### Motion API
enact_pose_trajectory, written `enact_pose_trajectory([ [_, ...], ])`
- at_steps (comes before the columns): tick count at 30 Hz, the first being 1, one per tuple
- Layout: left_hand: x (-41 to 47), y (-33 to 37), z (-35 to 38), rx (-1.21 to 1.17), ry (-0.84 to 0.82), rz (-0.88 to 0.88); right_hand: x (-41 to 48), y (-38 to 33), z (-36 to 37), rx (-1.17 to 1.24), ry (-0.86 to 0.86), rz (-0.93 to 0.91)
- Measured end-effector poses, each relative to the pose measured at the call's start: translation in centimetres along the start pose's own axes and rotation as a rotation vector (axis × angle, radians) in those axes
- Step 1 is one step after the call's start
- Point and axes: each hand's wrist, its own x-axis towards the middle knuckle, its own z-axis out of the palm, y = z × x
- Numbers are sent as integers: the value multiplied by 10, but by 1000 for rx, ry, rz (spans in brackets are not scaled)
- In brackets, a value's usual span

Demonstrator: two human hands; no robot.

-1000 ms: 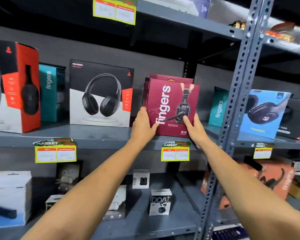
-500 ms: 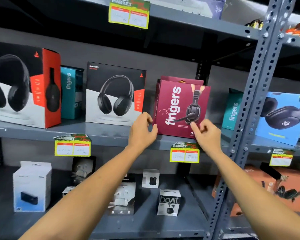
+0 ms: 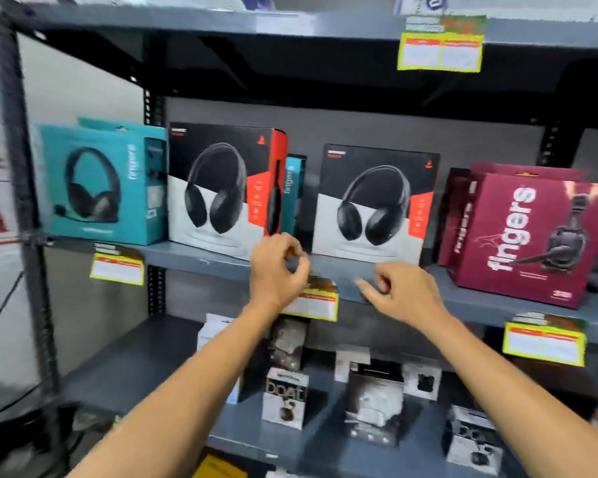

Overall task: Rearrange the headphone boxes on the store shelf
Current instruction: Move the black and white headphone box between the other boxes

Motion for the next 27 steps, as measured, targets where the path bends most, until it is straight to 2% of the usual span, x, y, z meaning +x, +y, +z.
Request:
enact_pose_trajectory([
  [2,22,-32,-29,40,81,-44,28,-37,24,154,133,32],
  [4,39,-65,-50,102,137,-114,61,-71,45,314,174,136],
  [6,50,-92,-66,146,132,-164,94,-103,63,527,138,276],
  [8,57,-111,-77,160,111,-152,121,-127,75,699,16,375],
  [10,64,-124,-84,154,100,-129,136,-136,85,678,-70,370],
  [12,70,-136,-91,155,79,-109,140,-130,91,650,-78,338],
  [15,78,-146,-95,96,64,-95,130,-100,84,760,-102,292],
  [17,78,-148,-96,2,37,-158,118,-82,74,862,-86,285],
  [19,80,-151,-97,-103,-56,-299,104,-70,65,982,-51,310],
  [21,86,-157,-98,-198,-296,-435,96,-63,65,1064,-51,339],
  [23,90,-159,-98,-203,-532,-444,95,-63,67,1080,-56,363],
  [25,92,-158,-98,-200,-547,-403,98,-66,67,1088,-30,371],
  [27,91,-151,-97,-249,-460,-417,99,-68,67,1094,4,379],
])
